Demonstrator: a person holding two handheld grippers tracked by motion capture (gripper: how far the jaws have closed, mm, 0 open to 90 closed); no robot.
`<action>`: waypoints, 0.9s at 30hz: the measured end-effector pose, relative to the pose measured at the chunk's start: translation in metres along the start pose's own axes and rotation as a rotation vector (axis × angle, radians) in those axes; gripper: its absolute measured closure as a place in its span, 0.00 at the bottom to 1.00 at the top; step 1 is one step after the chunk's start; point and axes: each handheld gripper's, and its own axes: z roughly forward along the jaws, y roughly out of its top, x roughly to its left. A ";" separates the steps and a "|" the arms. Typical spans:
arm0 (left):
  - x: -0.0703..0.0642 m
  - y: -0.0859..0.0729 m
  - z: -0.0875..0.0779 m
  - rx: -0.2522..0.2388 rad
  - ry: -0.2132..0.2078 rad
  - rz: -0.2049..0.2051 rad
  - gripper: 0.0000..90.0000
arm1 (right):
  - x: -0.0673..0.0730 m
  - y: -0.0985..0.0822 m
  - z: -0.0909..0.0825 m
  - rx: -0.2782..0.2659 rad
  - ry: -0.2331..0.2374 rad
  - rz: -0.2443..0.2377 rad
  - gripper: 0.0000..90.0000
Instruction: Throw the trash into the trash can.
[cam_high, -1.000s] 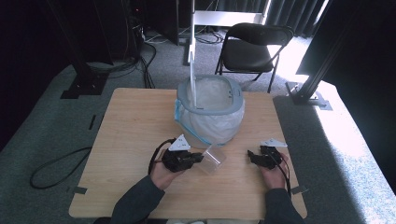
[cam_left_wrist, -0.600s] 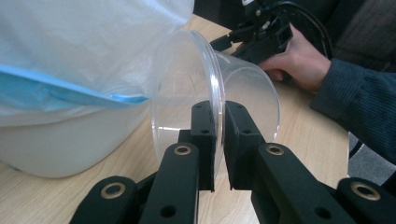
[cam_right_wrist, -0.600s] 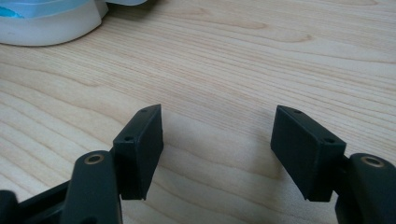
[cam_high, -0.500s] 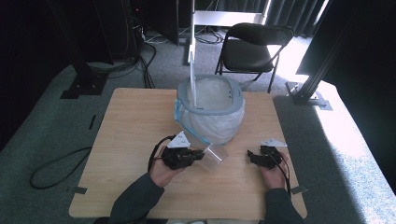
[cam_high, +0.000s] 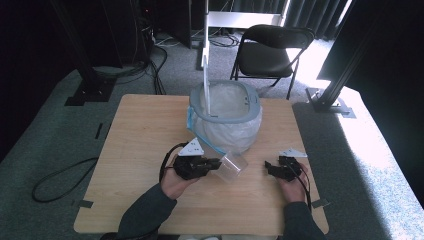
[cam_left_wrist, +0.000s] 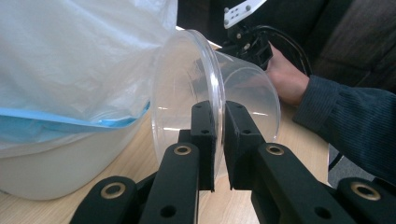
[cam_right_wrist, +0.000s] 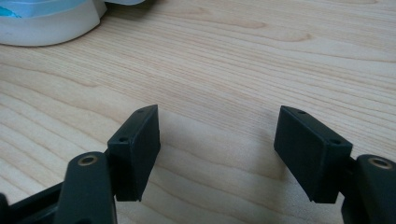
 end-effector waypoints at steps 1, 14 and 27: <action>0.000 0.001 0.000 -0.001 -0.002 0.000 0.93 | 0.000 0.000 0.000 0.000 0.000 0.000 0.34; -0.001 0.012 -0.006 -0.025 -0.012 0.007 0.93 | 0.001 0.000 0.000 0.000 -0.002 0.004 0.33; -0.004 0.027 -0.012 -0.053 -0.033 0.019 0.93 | 0.001 0.000 0.000 0.000 -0.001 0.001 0.33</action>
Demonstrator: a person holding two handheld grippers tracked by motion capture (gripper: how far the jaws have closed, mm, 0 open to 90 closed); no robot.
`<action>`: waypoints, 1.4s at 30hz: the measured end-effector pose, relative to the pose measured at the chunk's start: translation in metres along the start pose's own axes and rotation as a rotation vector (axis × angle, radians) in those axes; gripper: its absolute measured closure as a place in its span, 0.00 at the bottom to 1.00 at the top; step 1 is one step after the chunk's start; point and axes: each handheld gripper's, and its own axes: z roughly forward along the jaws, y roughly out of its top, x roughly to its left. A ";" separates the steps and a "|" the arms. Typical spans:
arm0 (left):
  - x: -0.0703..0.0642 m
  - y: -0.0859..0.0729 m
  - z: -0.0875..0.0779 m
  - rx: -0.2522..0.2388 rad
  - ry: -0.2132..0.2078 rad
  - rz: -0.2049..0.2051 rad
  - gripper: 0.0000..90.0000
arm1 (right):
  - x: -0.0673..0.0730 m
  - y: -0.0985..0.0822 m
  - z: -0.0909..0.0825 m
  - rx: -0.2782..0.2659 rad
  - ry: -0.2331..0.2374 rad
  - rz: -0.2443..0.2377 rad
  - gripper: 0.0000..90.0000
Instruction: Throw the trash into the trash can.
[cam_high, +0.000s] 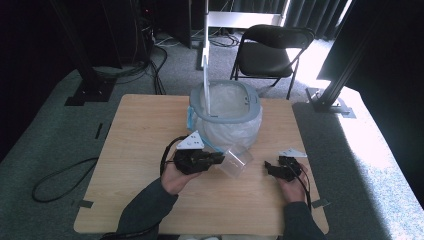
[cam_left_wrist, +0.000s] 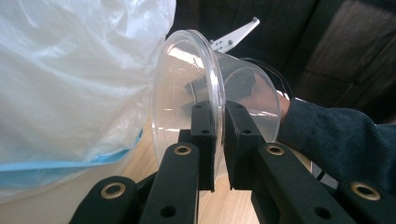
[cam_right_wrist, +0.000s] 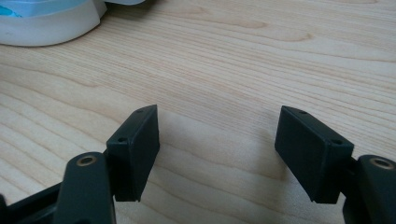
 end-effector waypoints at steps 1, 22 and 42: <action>0.000 0.001 -0.001 -0.001 0.001 0.004 0.93 | 0.000 0.000 0.000 0.000 0.000 0.000 0.33; -0.002 0.023 -0.011 -0.040 -0.020 0.024 0.93 | 0.000 0.000 0.000 0.000 0.000 0.000 0.33; -0.007 0.045 -0.019 -0.071 -0.029 0.057 0.93 | 0.000 0.000 0.000 -0.001 0.001 0.001 0.33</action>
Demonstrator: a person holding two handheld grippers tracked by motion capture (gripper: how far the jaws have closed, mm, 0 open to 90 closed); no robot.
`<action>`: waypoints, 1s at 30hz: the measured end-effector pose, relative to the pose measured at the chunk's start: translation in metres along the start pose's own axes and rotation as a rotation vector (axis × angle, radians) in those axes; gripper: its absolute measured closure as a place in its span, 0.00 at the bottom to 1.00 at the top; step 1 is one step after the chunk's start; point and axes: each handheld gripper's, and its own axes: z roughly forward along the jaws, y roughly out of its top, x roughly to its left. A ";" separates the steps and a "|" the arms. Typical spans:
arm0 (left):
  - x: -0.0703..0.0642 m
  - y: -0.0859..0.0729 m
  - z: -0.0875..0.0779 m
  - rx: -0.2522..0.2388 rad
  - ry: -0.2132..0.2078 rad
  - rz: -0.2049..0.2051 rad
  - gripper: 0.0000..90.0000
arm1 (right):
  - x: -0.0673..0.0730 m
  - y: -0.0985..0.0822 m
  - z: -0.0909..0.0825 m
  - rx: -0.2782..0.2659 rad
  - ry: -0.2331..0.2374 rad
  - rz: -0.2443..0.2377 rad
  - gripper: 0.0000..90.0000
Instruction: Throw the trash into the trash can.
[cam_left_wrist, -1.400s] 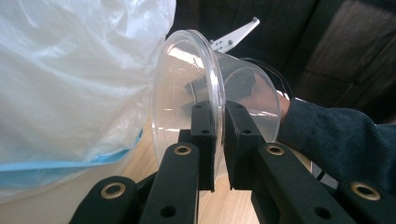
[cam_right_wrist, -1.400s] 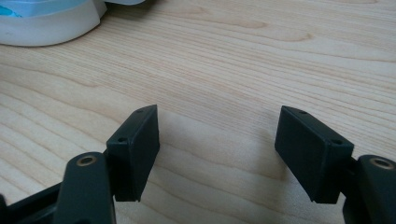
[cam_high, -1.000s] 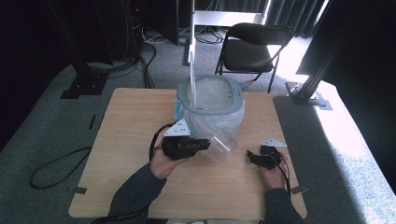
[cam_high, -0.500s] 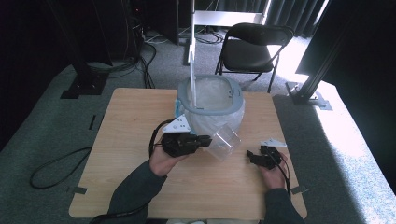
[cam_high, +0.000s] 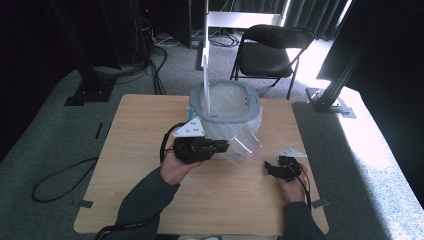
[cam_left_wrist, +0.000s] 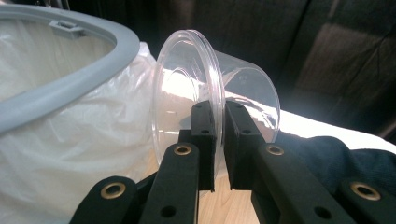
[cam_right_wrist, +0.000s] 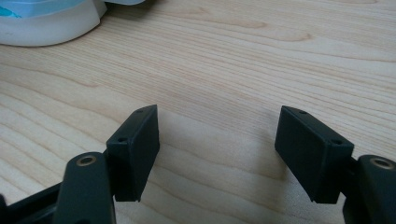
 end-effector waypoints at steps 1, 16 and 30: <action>0.000 0.001 0.000 -0.003 0.002 0.003 0.93 | 0.000 0.000 0.000 0.000 0.001 0.002 0.33; 0.000 0.016 -0.001 -0.044 0.002 0.016 0.93 | 0.000 0.000 0.000 0.001 -0.001 0.000 0.33; 0.000 0.032 -0.002 -0.075 -0.006 0.024 0.93 | 0.000 0.000 0.000 0.001 -0.001 0.000 0.33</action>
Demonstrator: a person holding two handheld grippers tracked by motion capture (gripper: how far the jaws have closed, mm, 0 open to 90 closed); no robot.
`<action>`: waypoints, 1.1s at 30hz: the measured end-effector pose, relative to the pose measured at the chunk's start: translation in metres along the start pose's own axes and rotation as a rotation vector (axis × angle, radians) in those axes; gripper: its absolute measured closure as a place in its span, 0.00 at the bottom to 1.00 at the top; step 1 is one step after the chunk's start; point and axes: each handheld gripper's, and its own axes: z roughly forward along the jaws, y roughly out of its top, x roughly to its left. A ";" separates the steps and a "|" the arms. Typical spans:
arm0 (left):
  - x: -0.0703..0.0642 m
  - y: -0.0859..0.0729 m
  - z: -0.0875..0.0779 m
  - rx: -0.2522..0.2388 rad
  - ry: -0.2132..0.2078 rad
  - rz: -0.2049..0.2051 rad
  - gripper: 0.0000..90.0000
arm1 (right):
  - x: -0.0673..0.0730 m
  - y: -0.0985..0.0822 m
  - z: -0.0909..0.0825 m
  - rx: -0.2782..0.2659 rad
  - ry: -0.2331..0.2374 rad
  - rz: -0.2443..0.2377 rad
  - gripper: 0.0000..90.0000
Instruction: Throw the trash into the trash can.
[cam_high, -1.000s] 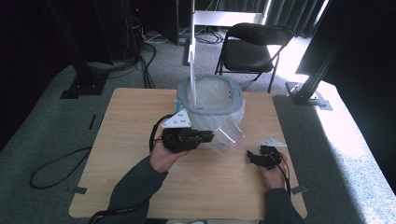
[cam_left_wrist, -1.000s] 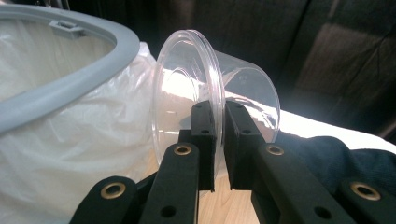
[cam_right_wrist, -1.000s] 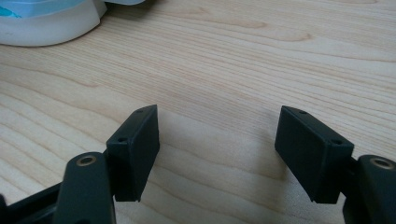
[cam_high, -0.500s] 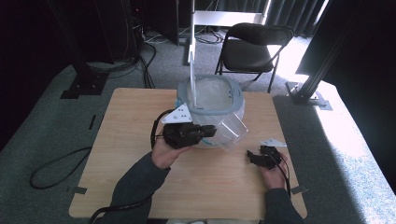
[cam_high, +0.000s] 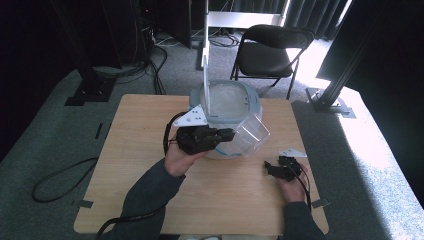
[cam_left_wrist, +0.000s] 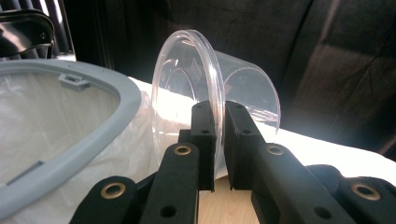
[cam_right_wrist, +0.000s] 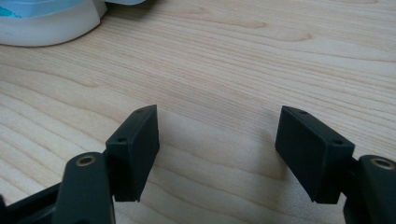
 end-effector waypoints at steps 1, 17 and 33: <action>0.000 0.001 0.000 -0.001 0.000 0.001 0.93 | 0.000 0.000 0.000 -0.001 -0.001 -0.002 0.33; 0.004 0.026 -0.003 -0.041 0.013 0.019 0.93 | 0.000 0.000 0.000 0.000 0.000 0.000 0.33; 0.012 0.044 -0.006 -0.069 0.032 0.021 0.93 | 0.000 0.000 0.000 -0.001 0.001 0.001 0.33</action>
